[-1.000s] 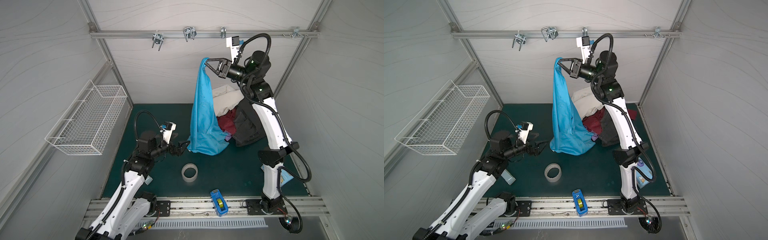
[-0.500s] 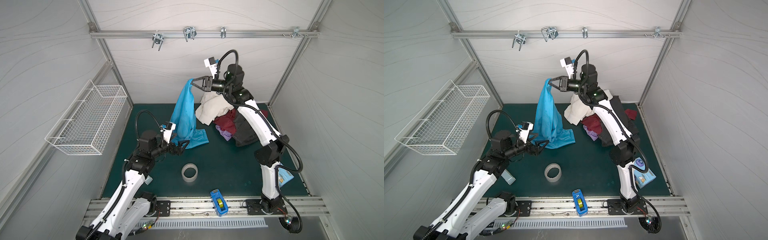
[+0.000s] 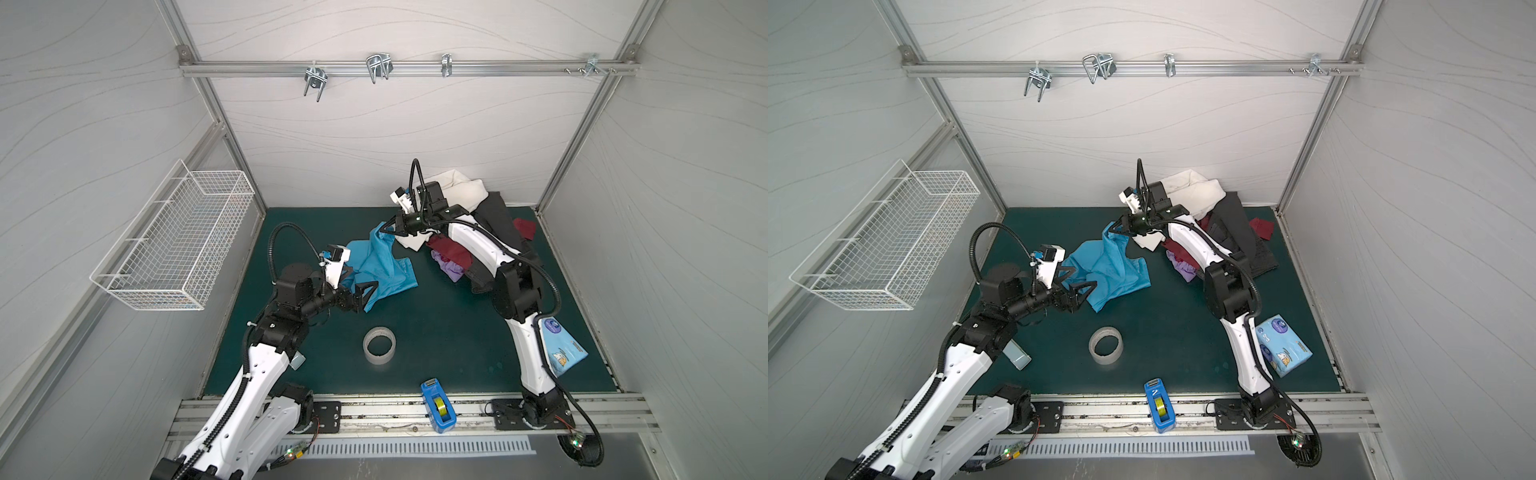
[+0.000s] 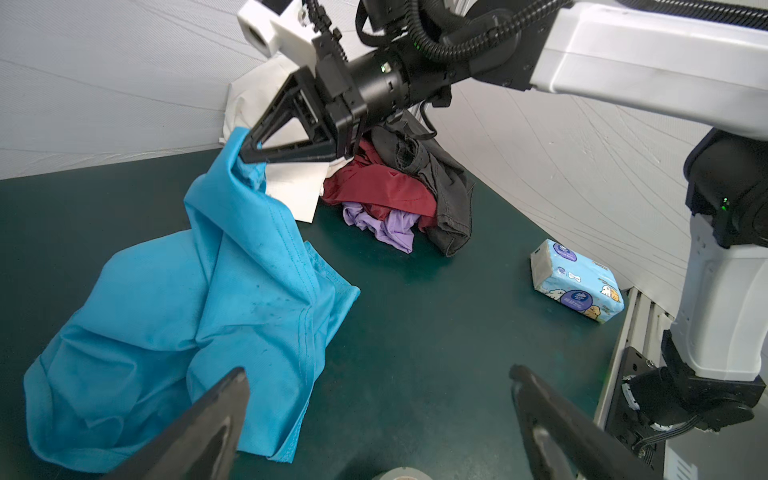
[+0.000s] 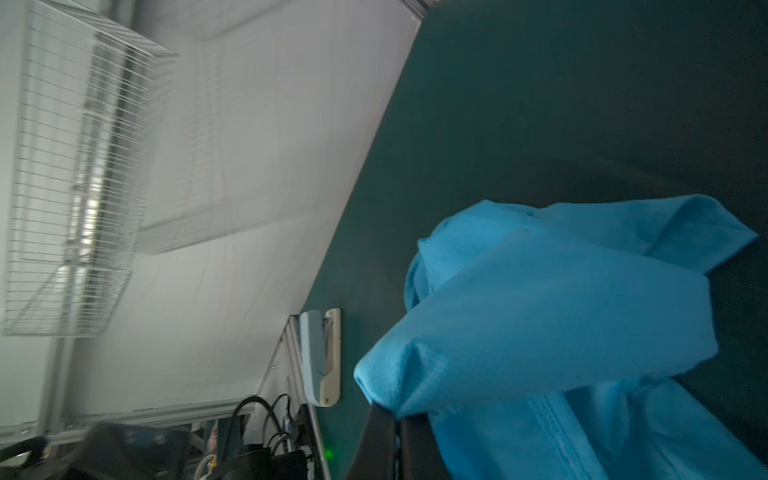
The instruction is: Pick out a specific cloth from the pile
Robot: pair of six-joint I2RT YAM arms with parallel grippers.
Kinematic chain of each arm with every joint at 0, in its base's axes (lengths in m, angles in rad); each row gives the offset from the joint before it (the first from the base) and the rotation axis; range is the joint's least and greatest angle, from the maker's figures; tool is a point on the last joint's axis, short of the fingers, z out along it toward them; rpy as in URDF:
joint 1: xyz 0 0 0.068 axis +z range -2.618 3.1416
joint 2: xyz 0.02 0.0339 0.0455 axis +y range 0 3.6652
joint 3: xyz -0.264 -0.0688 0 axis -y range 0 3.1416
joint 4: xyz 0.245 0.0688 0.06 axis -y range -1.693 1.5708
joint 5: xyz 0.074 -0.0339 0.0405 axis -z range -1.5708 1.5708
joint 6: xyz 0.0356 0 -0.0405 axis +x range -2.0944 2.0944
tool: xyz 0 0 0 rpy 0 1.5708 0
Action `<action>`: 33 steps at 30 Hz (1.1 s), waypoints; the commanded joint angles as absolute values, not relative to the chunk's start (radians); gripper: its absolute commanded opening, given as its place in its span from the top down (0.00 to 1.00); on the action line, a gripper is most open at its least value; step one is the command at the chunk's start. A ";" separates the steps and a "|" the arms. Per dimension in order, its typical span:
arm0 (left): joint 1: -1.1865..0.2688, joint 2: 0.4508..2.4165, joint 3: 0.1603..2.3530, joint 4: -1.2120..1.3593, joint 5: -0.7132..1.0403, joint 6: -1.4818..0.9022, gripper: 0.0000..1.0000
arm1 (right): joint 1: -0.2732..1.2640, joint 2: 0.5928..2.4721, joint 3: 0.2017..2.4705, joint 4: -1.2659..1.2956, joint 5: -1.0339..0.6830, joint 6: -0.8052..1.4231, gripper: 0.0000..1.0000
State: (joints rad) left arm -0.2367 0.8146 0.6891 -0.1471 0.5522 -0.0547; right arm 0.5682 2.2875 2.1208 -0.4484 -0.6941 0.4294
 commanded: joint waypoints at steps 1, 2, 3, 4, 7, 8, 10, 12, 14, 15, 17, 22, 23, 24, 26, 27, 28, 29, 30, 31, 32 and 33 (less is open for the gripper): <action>-0.241 0.808 0.693 -0.100 0.540 -0.040 0.01 | 0.598 2.319 2.145 -0.612 -0.558 0.288 1.00; -0.242 0.807 0.693 -0.100 0.537 -0.037 0.01 | 0.609 2.325 2.149 -0.653 -0.520 0.258 1.00; -0.241 0.807 0.693 -0.100 0.536 -0.036 0.01 | 0.622 2.330 2.149 -0.695 -0.480 0.225 1.00; -0.241 0.809 0.692 -0.101 0.536 -0.036 0.01 | 0.631 2.333 2.144 -0.724 -0.443 0.200 1.00; -0.242 0.810 0.693 -0.101 0.536 -0.036 0.01 | 0.664 2.345 2.117 -0.787 -0.347 0.153 0.96; -0.242 0.810 0.693 -0.101 0.536 -0.036 0.01 | 0.670 2.353 2.108 -0.801 -0.337 0.149 0.94; -0.241 0.810 0.694 -0.103 0.535 -0.037 0.01 | 0.677 2.366 2.089 -0.818 -0.319 0.156 0.89; -0.241 0.808 0.694 -0.103 0.536 -0.037 0.01 | 0.684 2.378 2.065 -0.832 -0.291 0.161 0.85; -0.241 0.809 0.693 -0.100 0.536 -0.038 0.01 | 0.689 2.386 2.028 -0.832 -0.261 0.169 0.78; -0.241 0.809 0.692 -0.099 0.537 -0.035 0.01 | 0.690 2.390 2.013 -0.829 -0.253 0.173 0.74; -0.241 0.811 0.690 -0.097 0.536 -0.035 0.01 | 0.690 2.401 1.988 -0.820 -0.246 0.189 0.66; -0.242 0.818 0.692 -0.106 0.524 -0.031 0.01 | 0.698 2.450 2.018 -0.805 -0.291 0.207 0.53; -0.242 0.818 0.695 -0.106 0.525 -0.031 0.01 | 0.703 2.464 2.037 -0.805 -0.298 0.209 0.51; -0.241 0.816 0.694 -0.107 0.523 -0.032 0.01 | 0.709 2.475 2.052 -0.805 -0.305 0.210 0.50; -0.241 0.812 0.692 -0.102 0.524 -0.033 0.01 | 0.726 2.504 2.098 -0.805 -0.327 0.212 0.49; -0.241 0.810 0.691 -0.100 0.523 -0.034 0.01 | 0.734 2.518 2.120 -0.808 -0.341 0.213 0.48; -0.242 0.810 0.690 -0.097 0.524 -0.034 0.01 | 0.744 2.537 2.148 -0.808 -0.357 0.214 0.48; -0.241 0.809 0.689 -0.097 0.524 -0.034 0.01 | 0.754 2.556 2.179 -0.810 -0.371 0.217 0.48; -0.241 0.810 0.689 -0.095 0.524 -0.035 0.01 | 0.764 2.572 2.210 -0.810 -0.381 0.220 0.47; -0.241 0.808 0.689 -0.095 0.524 -0.034 0.01 | 0.773 2.592 2.245 -0.811 -0.396 0.225 0.47; -0.241 0.808 0.688 -0.094 0.523 -0.033 0.01 | 0.781 2.615 2.283 -0.810 -0.412 0.228 0.46; -0.241 0.810 0.690 -0.095 0.521 -0.033 0.01 | 0.790 2.637 2.319 -0.809 -0.430 0.231 0.46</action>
